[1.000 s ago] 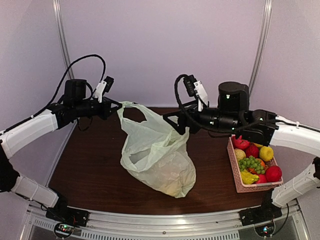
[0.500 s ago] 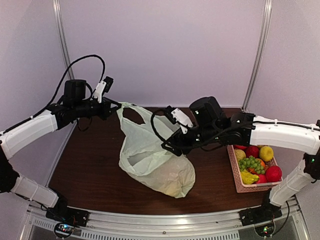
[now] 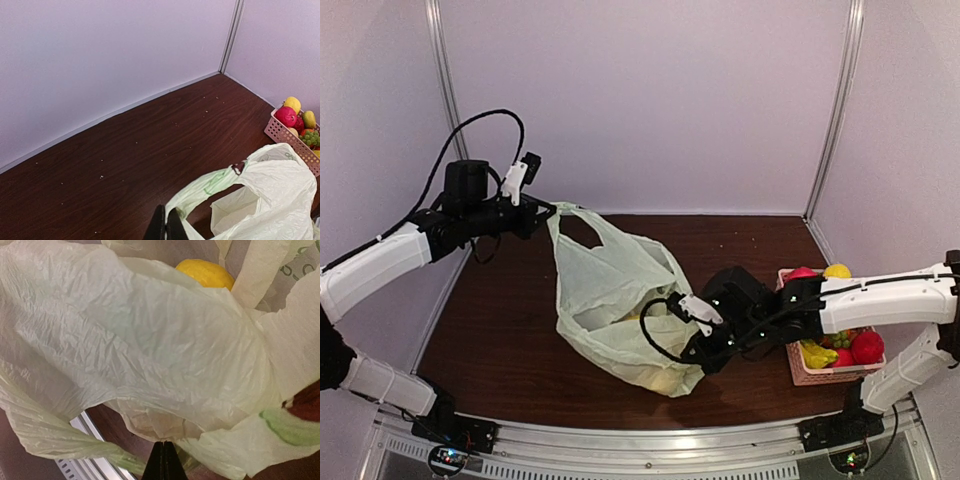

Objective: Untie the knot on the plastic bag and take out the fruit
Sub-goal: Adjust the bag opening for the takeout bag.

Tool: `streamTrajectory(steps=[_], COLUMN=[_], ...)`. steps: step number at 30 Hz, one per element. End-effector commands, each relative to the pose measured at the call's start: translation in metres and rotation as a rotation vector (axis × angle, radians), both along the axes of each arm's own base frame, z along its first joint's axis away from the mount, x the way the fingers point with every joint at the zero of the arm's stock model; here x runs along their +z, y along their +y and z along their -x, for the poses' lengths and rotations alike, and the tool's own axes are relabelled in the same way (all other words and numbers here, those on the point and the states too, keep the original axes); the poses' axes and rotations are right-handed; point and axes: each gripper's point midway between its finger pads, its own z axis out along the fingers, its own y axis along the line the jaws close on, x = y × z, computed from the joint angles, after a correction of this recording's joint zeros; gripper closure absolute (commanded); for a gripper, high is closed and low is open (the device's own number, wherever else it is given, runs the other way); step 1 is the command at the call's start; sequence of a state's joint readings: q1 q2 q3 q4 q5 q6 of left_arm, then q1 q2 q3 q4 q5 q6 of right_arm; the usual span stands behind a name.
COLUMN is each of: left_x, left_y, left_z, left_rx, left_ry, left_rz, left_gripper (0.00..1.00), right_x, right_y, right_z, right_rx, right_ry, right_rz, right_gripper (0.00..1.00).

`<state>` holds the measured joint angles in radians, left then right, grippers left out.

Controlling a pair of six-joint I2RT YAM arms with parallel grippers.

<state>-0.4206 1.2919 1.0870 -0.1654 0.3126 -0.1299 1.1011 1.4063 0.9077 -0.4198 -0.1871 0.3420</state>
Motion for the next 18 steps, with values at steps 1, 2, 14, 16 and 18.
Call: streamTrajectory(steps=[1, 2, 14, 16, 18], left_x=[0.013, 0.013, 0.01, 0.011, 0.012], left_y=[0.008, 0.008, 0.003, 0.003, 0.003], left_z=[-0.001, -0.001, 0.0, 0.001, 0.001], left_rx=[0.046, 0.05, 0.019, 0.017, 0.016], left_ry=[-0.053, -0.054, -0.045, -0.048, -0.051], left_rz=[0.006, 0.005, 0.012, 0.014, 0.015], left_gripper=[1.0, 1.0, 1.0, 1.0, 1.0], right_x=[0.02, 0.025, 0.151, 0.147, 0.141], right_y=[-0.009, -0.011, 0.014, 0.022, 0.03], right_z=[0.011, 0.012, -0.029, -0.04, -0.05], right_rx=[-0.019, -0.02, -0.084, -0.094, -0.103], right_ry=[0.008, 0.006, -0.248, -0.256, -0.255], right_rz=[-0.048, -0.056, -0.275, -0.239, -0.208], right_gripper=[1.0, 1.0, 0.27, 0.28, 0.3])
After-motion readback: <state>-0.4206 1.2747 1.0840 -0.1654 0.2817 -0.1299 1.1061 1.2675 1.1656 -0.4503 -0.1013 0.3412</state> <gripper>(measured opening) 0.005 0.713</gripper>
